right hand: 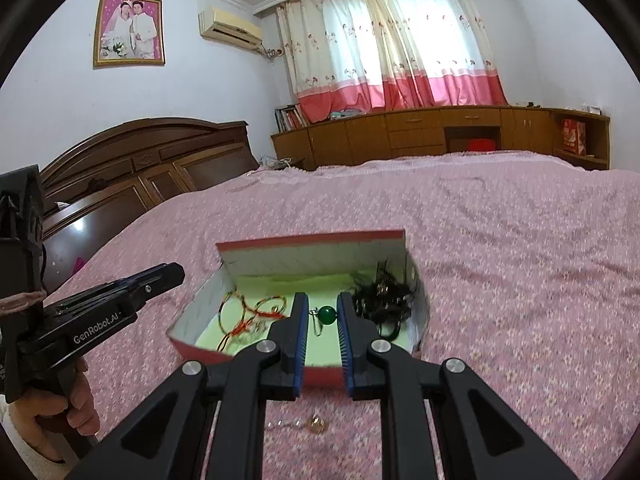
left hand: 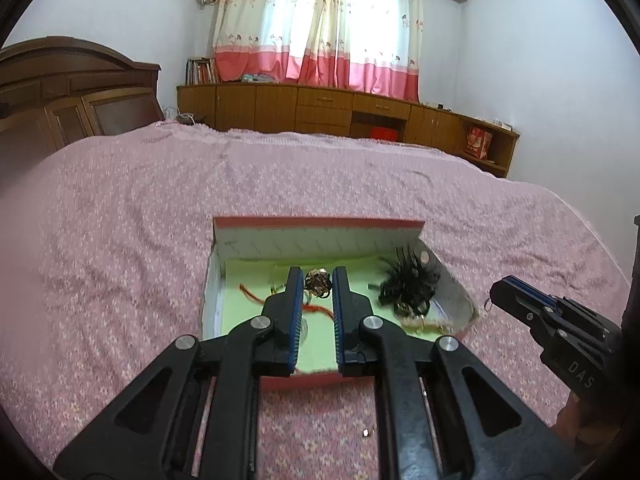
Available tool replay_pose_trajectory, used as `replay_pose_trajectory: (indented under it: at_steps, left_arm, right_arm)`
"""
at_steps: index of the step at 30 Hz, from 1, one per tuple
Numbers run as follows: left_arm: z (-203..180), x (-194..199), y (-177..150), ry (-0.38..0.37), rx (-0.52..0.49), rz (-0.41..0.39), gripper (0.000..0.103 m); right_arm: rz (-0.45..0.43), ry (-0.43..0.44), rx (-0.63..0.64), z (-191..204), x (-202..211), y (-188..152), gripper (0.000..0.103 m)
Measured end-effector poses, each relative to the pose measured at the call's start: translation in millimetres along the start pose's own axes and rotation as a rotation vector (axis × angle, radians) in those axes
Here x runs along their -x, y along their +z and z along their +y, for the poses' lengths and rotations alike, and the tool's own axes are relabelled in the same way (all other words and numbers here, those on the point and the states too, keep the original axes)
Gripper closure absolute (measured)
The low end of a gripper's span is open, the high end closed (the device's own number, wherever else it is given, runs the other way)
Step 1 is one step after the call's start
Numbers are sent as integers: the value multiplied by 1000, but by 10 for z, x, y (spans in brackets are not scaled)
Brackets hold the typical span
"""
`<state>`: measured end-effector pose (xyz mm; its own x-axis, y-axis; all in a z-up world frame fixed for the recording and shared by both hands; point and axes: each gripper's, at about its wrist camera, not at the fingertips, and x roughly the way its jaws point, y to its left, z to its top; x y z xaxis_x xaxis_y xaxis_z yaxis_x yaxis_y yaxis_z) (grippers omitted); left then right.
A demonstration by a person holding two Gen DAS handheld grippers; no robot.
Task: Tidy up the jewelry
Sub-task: 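Carry the gold and green earrings over the box and lower them inside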
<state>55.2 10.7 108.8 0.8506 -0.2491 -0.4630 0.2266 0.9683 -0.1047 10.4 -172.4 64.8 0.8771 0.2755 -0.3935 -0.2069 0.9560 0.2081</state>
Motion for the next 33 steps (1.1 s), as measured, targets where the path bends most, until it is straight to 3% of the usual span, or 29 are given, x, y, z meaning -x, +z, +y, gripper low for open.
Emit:
replay_pose_trajectory:
  at_steps: [14,33]
  left_arm:
    - [100,-393,7,19,31,30,97]
    - [228,-863,-281,44,41,207,97]
  right_arm:
    - [40,-55,-8,-168,-423,-15,87]
    - [208,-84,-46,-357,-824,-232,87]
